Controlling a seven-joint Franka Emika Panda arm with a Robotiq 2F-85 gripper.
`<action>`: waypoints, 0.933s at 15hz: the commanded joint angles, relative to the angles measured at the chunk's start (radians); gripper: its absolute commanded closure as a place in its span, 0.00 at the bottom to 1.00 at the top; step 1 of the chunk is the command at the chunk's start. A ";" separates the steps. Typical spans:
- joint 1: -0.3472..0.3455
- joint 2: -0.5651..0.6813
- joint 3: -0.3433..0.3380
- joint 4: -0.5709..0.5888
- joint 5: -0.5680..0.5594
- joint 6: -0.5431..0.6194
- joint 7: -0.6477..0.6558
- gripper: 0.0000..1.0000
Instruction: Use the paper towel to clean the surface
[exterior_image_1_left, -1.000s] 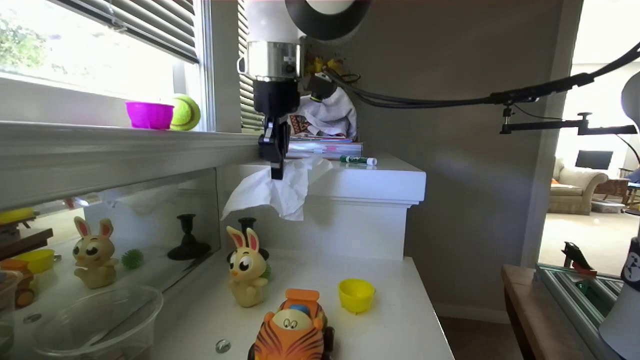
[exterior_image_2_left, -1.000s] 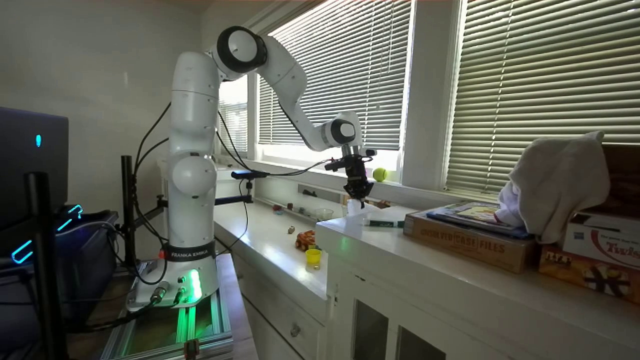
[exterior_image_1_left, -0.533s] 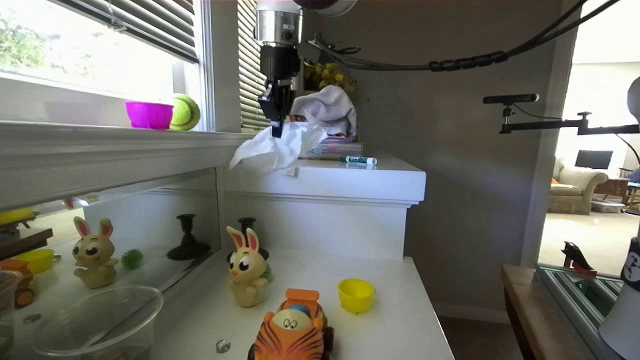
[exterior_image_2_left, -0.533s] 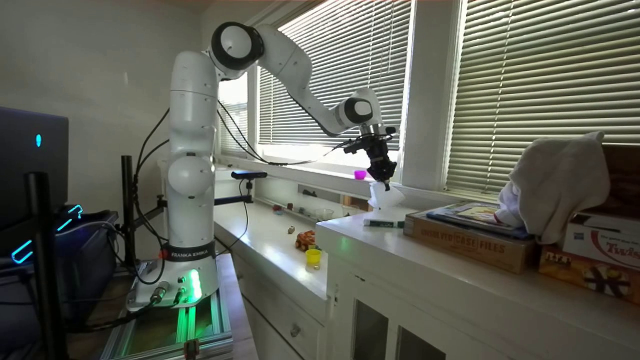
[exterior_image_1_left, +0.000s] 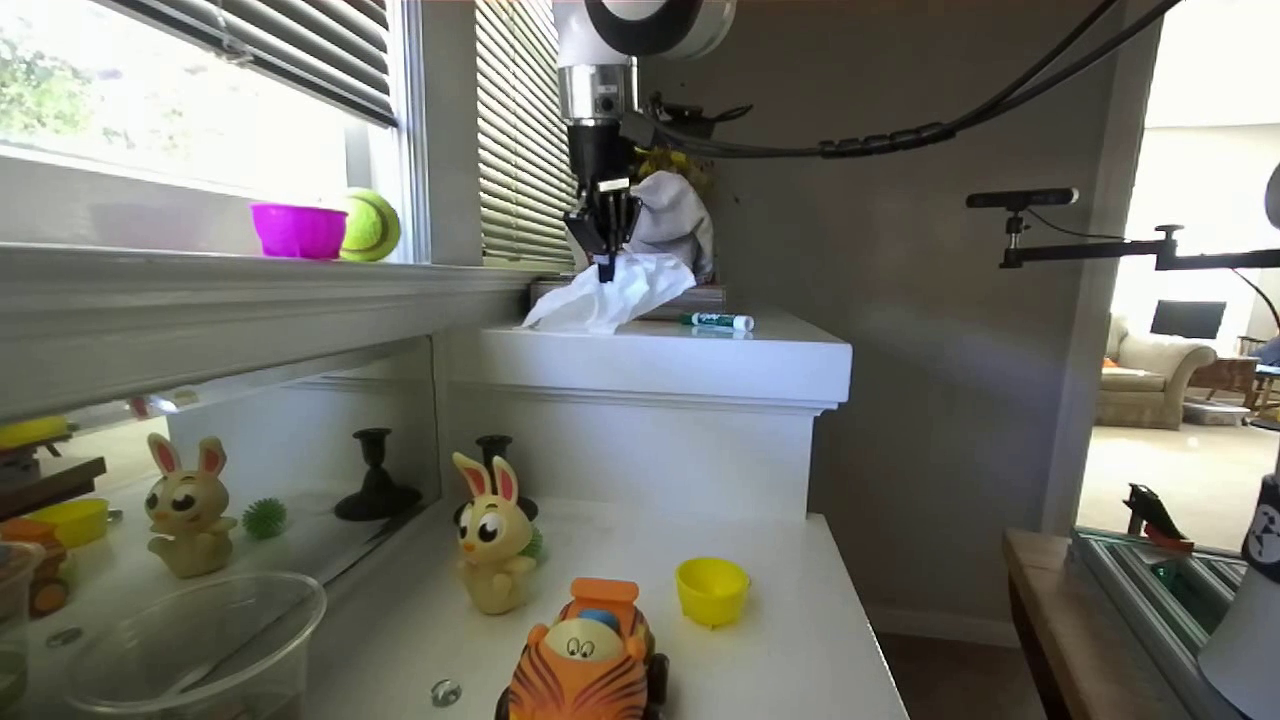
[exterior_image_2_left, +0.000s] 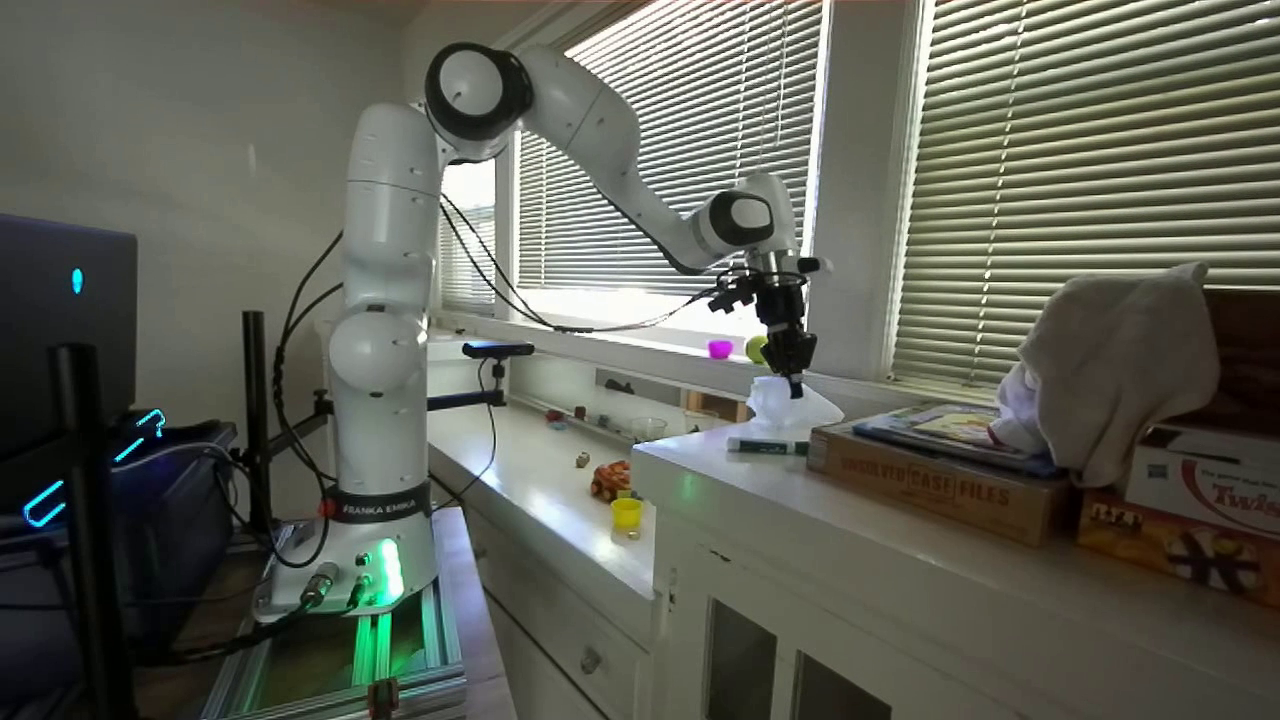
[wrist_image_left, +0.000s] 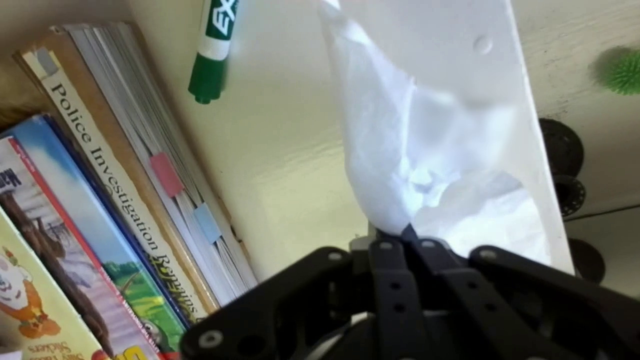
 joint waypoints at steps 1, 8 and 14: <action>-0.012 0.056 -0.013 -0.008 -0.007 0.072 0.077 1.00; 0.009 0.053 -0.036 -0.039 -0.038 0.144 0.114 0.62; 0.024 -0.048 -0.010 -0.041 -0.032 0.047 0.076 0.21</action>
